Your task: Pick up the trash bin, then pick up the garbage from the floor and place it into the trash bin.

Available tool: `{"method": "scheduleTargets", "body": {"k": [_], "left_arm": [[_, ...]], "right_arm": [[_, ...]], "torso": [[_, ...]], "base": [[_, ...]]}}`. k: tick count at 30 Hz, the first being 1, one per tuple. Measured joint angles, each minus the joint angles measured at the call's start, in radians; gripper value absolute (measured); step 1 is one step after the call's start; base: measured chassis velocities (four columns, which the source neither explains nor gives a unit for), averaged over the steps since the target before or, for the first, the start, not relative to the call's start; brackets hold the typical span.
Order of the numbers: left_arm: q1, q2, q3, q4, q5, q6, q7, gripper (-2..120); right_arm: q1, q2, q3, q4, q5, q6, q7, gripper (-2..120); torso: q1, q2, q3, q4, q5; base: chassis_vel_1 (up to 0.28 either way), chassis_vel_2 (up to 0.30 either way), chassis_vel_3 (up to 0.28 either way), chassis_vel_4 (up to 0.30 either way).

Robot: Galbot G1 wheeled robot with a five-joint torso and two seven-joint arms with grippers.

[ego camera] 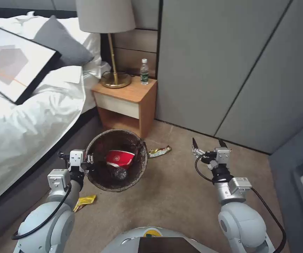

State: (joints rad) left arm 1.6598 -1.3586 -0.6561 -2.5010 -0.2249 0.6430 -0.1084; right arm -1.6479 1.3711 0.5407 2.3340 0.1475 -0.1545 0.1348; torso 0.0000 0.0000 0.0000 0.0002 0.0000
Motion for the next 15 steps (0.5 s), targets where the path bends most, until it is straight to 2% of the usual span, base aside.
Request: {"method": "scheduleTargets", "body": {"k": [6,10,15], "left_arm": [[-0.002,0.001,-0.001,0.001,0.001,-0.004,-0.003,3],[-0.005,0.001,-0.001,0.004,0.001,-0.007,-0.003,3],[-0.01,-0.001,-0.001,0.013,0.001,-0.01,-0.003,3]], "right_arm": [[0.005,0.001,0.003,-0.003,0.012,-0.013,0.004,100],[0.004,0.002,0.007,-0.004,0.016,-0.017,0.008,100],[0.003,0.001,0.018,-0.009,0.027,-0.019,0.013,100]], "torso": [[0.0,0.0,0.0,0.0001,0.0],[0.0,0.0,0.0,-0.0005,0.0],[0.0,0.0,0.0,-0.0002,0.0]], "base": [[0.065,0.074,0.085,0.068],[0.0,0.0,0.0,0.0],[0.0,0.0,0.0,0.0]]}}
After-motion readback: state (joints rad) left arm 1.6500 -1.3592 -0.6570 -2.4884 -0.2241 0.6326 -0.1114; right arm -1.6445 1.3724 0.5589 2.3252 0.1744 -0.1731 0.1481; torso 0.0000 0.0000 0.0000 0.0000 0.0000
